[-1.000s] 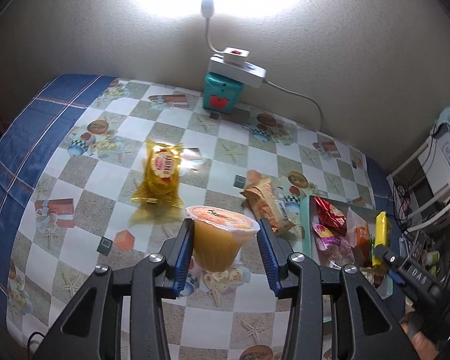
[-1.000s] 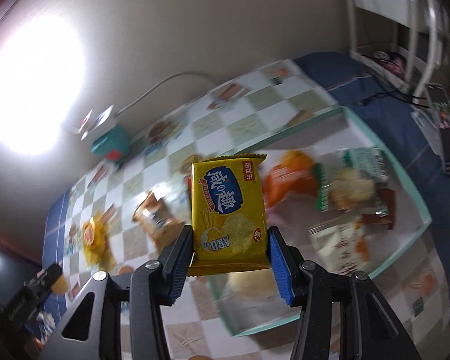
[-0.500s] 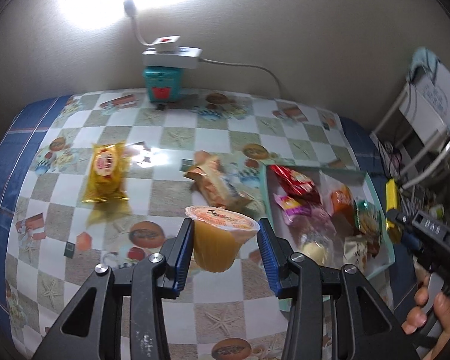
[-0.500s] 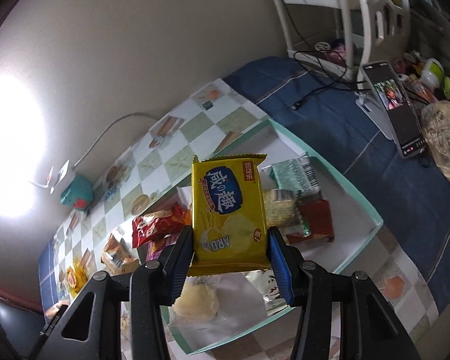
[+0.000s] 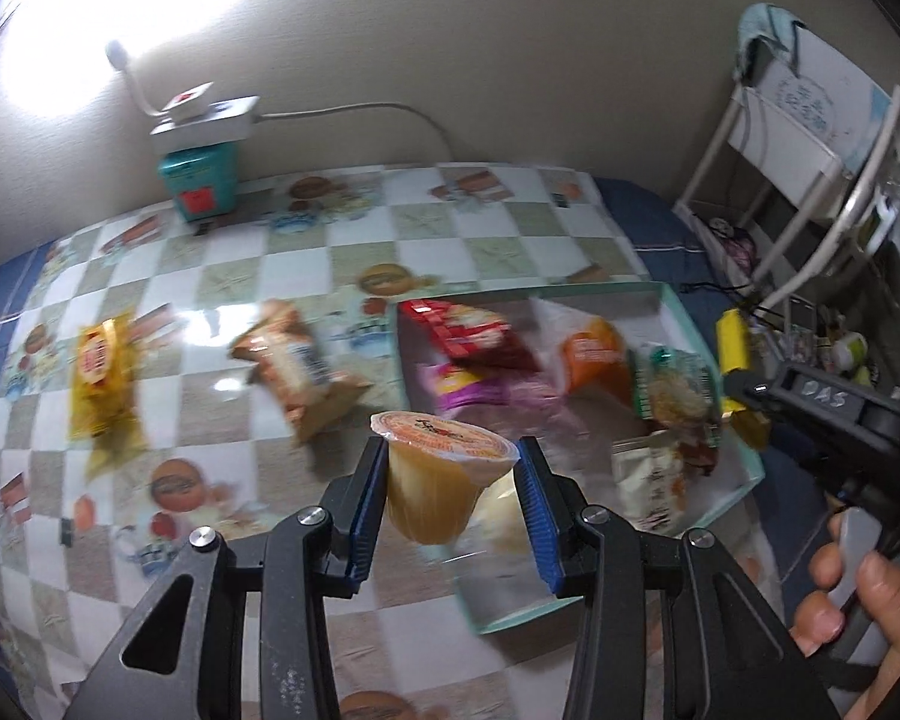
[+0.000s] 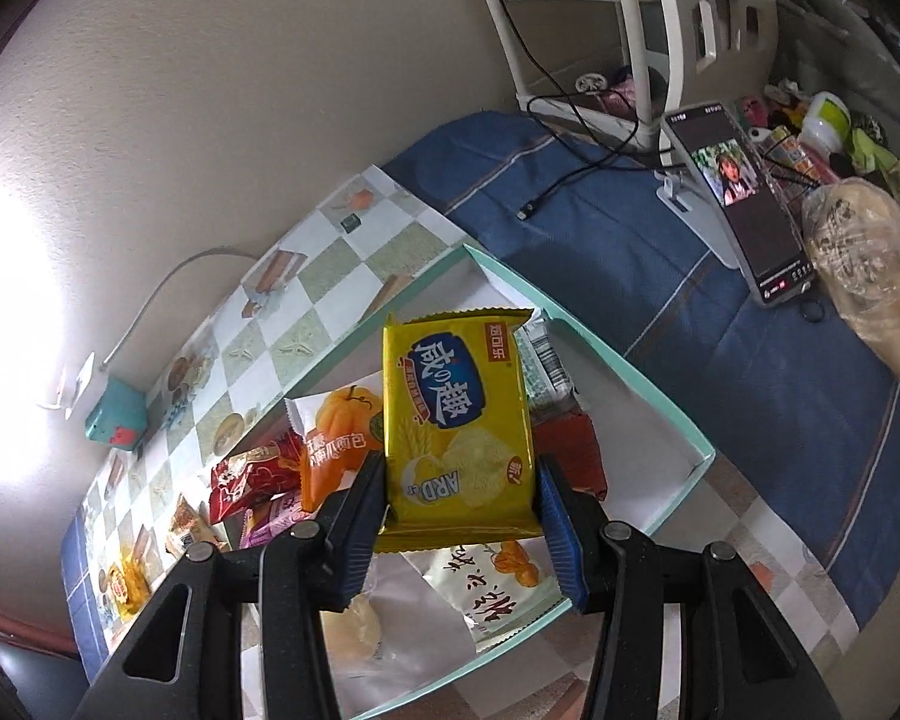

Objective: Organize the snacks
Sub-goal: 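Lift and carry jelly cup with left tool while right tool carries cracker pack over tray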

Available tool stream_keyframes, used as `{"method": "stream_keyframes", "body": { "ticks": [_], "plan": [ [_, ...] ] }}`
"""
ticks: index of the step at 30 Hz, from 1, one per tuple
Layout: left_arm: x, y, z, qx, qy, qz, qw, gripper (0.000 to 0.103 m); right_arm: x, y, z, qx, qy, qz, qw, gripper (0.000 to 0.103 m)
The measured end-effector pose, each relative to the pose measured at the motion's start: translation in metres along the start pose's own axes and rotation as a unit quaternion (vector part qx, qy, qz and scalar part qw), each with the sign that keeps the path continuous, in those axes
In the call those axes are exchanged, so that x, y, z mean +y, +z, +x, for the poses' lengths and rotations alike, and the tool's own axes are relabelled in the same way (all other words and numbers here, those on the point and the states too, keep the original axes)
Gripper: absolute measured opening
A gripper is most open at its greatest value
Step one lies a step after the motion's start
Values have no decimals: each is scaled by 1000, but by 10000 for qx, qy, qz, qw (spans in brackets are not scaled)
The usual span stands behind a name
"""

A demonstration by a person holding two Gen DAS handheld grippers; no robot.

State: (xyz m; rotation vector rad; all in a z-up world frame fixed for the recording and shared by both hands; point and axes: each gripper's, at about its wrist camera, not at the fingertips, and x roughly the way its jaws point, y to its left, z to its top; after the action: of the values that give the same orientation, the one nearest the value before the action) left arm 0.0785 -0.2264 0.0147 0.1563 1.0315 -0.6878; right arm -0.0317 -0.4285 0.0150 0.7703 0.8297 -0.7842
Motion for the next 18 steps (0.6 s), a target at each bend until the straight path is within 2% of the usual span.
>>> {"method": "stream_keyframes", "body": {
  "ticks": [11,18],
  "plan": [
    [-41,12,20,-18,-581,257,9980,44,-5,1,10,99,29,78,9999,52],
    [-54,18,36,-58,-744,467,9961,44,2,0,19,230,245,-36,9994,52]
  ]
}}
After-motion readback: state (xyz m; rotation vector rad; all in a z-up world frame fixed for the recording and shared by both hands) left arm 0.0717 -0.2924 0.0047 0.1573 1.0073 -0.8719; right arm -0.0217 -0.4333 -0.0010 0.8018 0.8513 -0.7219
